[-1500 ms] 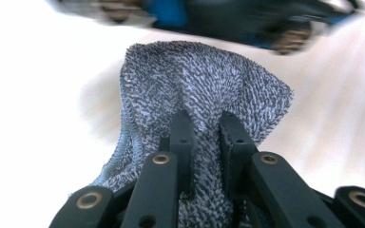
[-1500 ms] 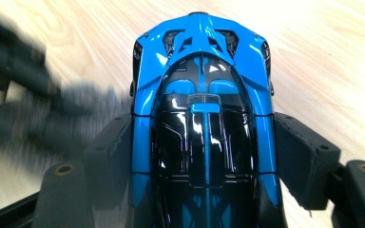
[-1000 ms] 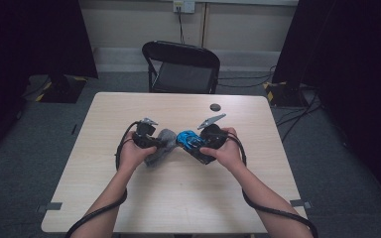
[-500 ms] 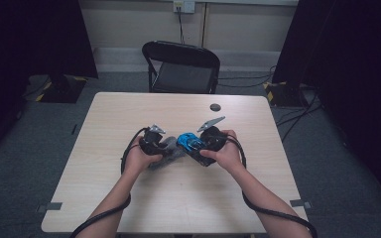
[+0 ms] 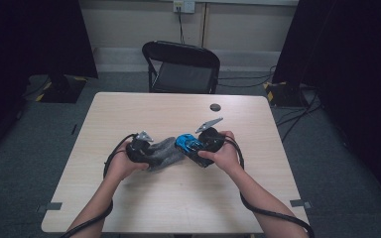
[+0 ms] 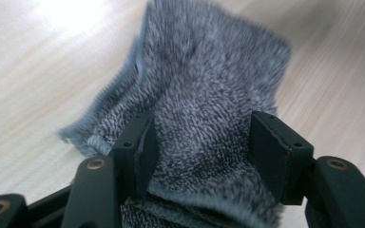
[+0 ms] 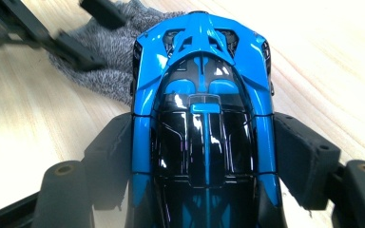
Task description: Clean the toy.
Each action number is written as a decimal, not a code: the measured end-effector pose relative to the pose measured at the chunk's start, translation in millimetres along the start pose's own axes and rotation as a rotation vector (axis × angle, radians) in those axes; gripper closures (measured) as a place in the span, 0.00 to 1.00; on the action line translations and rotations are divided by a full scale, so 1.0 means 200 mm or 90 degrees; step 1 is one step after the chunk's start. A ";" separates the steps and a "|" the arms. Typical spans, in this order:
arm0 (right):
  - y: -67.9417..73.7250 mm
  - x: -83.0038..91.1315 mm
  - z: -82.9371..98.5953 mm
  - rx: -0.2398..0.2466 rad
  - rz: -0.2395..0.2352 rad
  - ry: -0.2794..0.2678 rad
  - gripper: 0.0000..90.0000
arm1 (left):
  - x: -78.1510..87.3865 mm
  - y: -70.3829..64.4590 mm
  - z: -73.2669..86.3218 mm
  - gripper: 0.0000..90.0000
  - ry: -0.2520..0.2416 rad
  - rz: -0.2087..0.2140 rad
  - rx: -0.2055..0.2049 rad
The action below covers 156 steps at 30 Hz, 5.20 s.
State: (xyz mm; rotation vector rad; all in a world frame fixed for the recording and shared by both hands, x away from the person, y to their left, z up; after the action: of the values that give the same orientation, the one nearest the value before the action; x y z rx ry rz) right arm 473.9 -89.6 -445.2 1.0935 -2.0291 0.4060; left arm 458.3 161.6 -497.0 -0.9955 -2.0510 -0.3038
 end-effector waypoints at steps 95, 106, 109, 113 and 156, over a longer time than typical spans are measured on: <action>-0.12 0.02 -0.12 -0.054 0.027 -0.020 0.31 | -0.06 -0.31 -0.21 0.90 -0.077 0.060 -0.039; -0.08 0.07 -0.07 -0.029 0.015 -0.020 0.31 | 0.08 -0.03 -0.16 0.90 -0.107 -0.041 0.035; -0.06 0.08 -0.06 -0.024 0.013 -0.017 0.31 | 0.09 0.00 -0.16 0.90 -0.113 -0.049 0.049; -0.05 0.08 -0.04 -0.024 0.009 -0.018 0.31 | 0.10 0.03 -0.16 0.90 -0.122 -0.062 0.057; -0.02 0.02 -0.03 -0.017 0.014 -0.008 0.31 | 0.04 -0.09 -0.25 0.90 -0.131 -0.048 0.021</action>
State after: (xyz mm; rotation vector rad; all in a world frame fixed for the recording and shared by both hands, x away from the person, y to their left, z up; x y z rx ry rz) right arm 477.6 -91.0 -438.5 1.0614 -2.0526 0.3834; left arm 470.7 129.0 -457.3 -0.9635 -2.2757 -0.2127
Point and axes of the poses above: each handheld gripper's, and its own axes: x roughly backward along the jaws, z roughly out of its underside, y roughly to its left, the point moved 2 cm from there along -x, roughly forward along the jaws
